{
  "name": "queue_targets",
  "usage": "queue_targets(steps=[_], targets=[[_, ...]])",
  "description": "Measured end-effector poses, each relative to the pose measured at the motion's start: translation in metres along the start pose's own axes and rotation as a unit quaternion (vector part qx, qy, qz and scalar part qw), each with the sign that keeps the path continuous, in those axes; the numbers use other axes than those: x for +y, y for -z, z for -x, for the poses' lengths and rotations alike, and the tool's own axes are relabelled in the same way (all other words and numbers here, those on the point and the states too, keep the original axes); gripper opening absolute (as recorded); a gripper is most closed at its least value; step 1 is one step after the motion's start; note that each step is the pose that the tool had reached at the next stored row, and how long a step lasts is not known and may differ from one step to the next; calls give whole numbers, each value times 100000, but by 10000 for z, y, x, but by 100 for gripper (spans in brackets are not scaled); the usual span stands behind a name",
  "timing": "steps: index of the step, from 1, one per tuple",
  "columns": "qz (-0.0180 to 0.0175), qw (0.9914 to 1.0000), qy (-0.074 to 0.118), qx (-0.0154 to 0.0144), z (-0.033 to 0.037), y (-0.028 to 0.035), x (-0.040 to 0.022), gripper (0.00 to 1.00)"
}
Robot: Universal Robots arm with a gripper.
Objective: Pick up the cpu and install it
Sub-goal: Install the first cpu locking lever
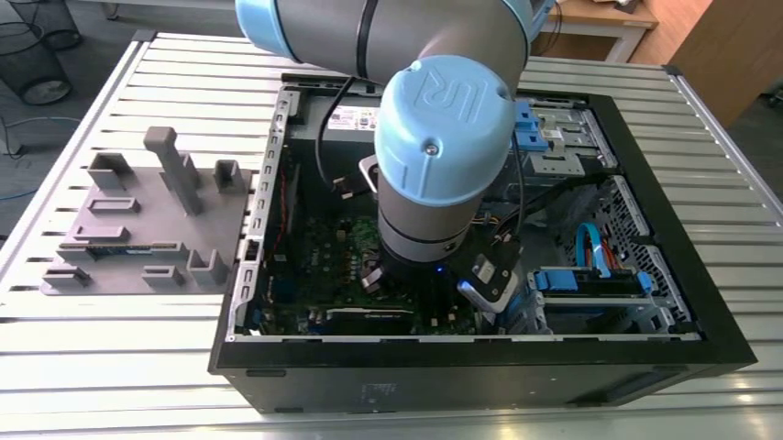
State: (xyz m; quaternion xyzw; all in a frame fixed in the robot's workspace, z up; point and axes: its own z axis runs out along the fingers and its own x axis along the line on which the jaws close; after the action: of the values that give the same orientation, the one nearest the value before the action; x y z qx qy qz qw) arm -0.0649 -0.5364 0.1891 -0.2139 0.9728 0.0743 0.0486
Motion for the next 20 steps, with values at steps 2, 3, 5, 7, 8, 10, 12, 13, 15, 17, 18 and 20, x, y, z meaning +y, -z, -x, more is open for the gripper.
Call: queue_targets(steps=[2,3,5,7,8,10,12,13,15,17,18,20], targets=[[-8,100000,-13,12,-4,2,-5,11],[-6,100000,-14,9,-4,1,-6,11],[-2,100000,-6,11,-6,-7,-7,11],[-6,100000,-5,12,-9,-14,-7,11],[-10,100000,-10,11,-11,-15,-7,11],[1,100000,-14,20,-17,-15,-4,11],[-7,100000,-11,1,-27,-14,-1,11],[-6,100000,-7,-9,-31,-14,1,11],[1,100000,0,-15,-32,-13,2,11],[7,100000,-8,-15,-32,3,4,11],[-2,100000,-8,-21,-29,21,6,11],[-3,100000,-19,-18,-24,60,11,11]])
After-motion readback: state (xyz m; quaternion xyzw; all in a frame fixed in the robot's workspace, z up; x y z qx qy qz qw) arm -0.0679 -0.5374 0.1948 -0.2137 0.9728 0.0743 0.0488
